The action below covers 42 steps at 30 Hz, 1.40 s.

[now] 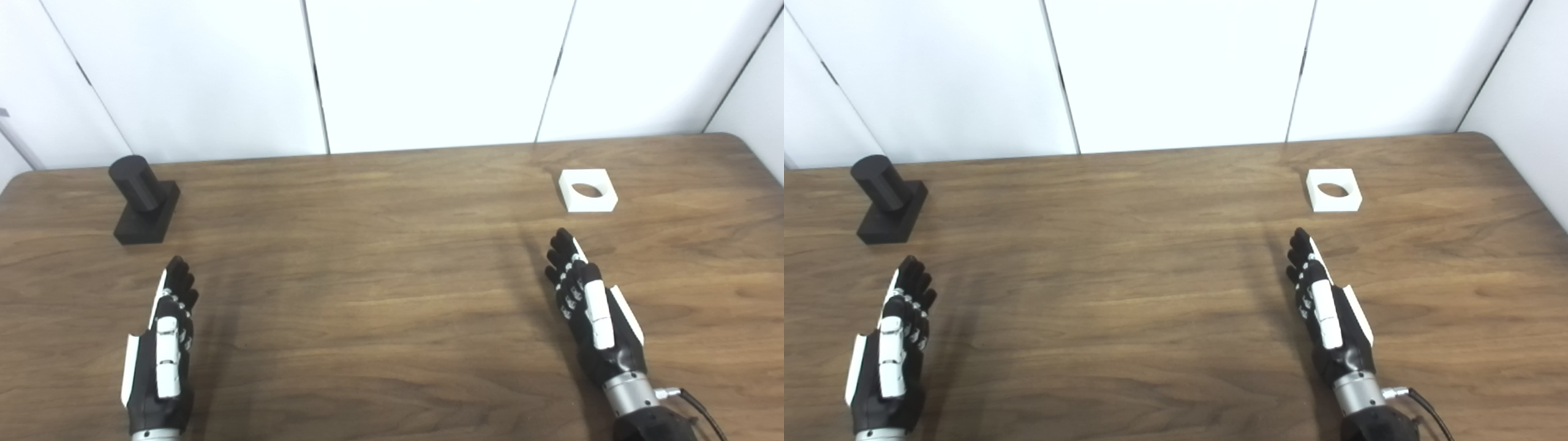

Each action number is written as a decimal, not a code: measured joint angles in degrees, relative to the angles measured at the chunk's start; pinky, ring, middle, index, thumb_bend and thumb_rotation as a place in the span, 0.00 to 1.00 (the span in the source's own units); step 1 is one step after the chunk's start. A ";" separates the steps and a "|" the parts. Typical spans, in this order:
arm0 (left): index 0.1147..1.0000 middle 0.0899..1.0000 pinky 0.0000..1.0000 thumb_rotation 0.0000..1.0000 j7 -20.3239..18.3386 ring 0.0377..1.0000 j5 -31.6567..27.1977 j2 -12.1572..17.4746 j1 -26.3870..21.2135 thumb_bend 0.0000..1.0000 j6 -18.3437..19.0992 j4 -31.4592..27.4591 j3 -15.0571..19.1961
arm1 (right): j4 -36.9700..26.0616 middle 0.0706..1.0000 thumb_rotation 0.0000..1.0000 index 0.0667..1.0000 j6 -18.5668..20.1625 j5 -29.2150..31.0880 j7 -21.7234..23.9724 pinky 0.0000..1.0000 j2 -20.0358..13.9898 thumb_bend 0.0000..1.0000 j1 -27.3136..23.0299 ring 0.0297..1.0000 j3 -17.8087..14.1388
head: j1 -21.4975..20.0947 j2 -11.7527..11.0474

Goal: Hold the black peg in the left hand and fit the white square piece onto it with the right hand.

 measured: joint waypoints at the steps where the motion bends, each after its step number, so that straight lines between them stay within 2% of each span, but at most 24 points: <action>1: 0.98 0.99 1.00 1.00 0.01 1.00 0.01 0.00 0.00 0.52 0.00 0.00 0.00 | 0.00 1.00 1.00 1.00 0.00 -0.01 0.00 1.00 0.00 0.57 0.00 1.00 0.00 | 0.00 0.00; 14: 0.97 0.99 0.99 1.00 0.02 0.99 0.38 -0.01 0.03 0.52 0.00 -0.08 -0.02 | -0.09 1.00 1.00 1.00 0.14 0.01 0.00 1.00 0.00 0.60 0.01 1.00 -0.02 | 0.35 0.00; 16: 0.96 0.98 0.99 1.00 0.06 0.99 0.72 -0.03 0.03 0.51 0.00 -0.08 -0.06 | -0.12 1.00 1.00 1.00 0.26 0.01 0.00 1.00 -0.01 0.60 0.01 1.00 -0.05 | 1.67 0.00; 18: 0.94 0.96 0.95 0.99 0.35 0.96 0.97 -0.14 0.04 0.49 0.00 -0.11 -0.06 | -0.20 1.00 1.00 1.00 0.44 0.03 0.00 1.00 -0.05 0.61 0.02 1.00 -0.16 | 4.73 -0.09; 19: 0.93 0.95 0.94 0.99 0.65 0.96 1.19 -0.18 0.05 0.48 0.00 -0.14 -0.06 | -0.25 1.00 1.00 1.00 0.54 0.03 0.00 1.00 -0.08 0.61 0.04 1.00 -0.25 | 4.75 -0.09; 21: 0.92 0.95 0.92 0.98 1.51 0.94 1.83 -0.31 0.07 0.49 0.00 -0.24 -0.14 | -0.32 1.00 1.00 1.00 0.65 0.10 0.05 1.00 -0.25 0.60 0.10 1.00 -0.56 | 9.03 -0.96; 22: 0.92 0.95 0.92 0.98 1.96 0.94 2.16 -0.36 0.08 0.49 0.00 -0.28 -0.23 | -0.31 1.00 1.00 1.00 0.65 0.33 0.17 1.00 -0.31 0.60 0.13 1.00 -0.77 | 9.05 -0.97; 23: 0.93 0.95 0.92 0.98 2.27 0.94 2.58 -0.40 0.08 0.48 0.00 -0.31 -0.35 | -0.26 1.00 1.00 1.00 0.61 0.89 0.45 1.00 -0.38 0.58 0.16 1.00 -1.01 | 11.92 -1.84; 26: 0.94 0.96 0.92 1.00 2.69 0.95 4.04 -0.48 0.08 0.49 -0.31 -0.32 -0.85 | 0.03 1.00 1.00 1.00 0.49 1.69 1.56 1.00 -0.62 0.54 0.19 1.00 -1.73 | 13.27 -2.37; 30: 0.93 0.97 0.93 0.98 3.45 0.96 6.50 -0.65 0.05 0.52 -0.41 -0.42 -2.05 | 0.16 1.00 1.00 1.00 0.43 2.09 2.77 1.00 -1.15 0.49 0.25 1.00 -2.36 | 18.89 -6.06; 33: 0.94 0.98 0.93 0.99 4.01 0.97 8.20 -0.78 -0.02 0.53 -0.41 -0.46 -3.17 | 0.63 1.00 1.00 1.00 0.21 2.96 3.39 1.00 -1.27 0.50 0.24 1.00 -3.11 | 20.21 -7.12; 42: 0.95 0.99 0.94 1.00 5.36 0.97 10.45 -1.03 -0.06 0.49 -0.40 -0.75 -5.43 | 1.15 1.00 1.00 1.00 -0.05 4.28 4.57 1.00 -1.75 0.58 0.30 1.00 -4.31 | 21.53 -9.14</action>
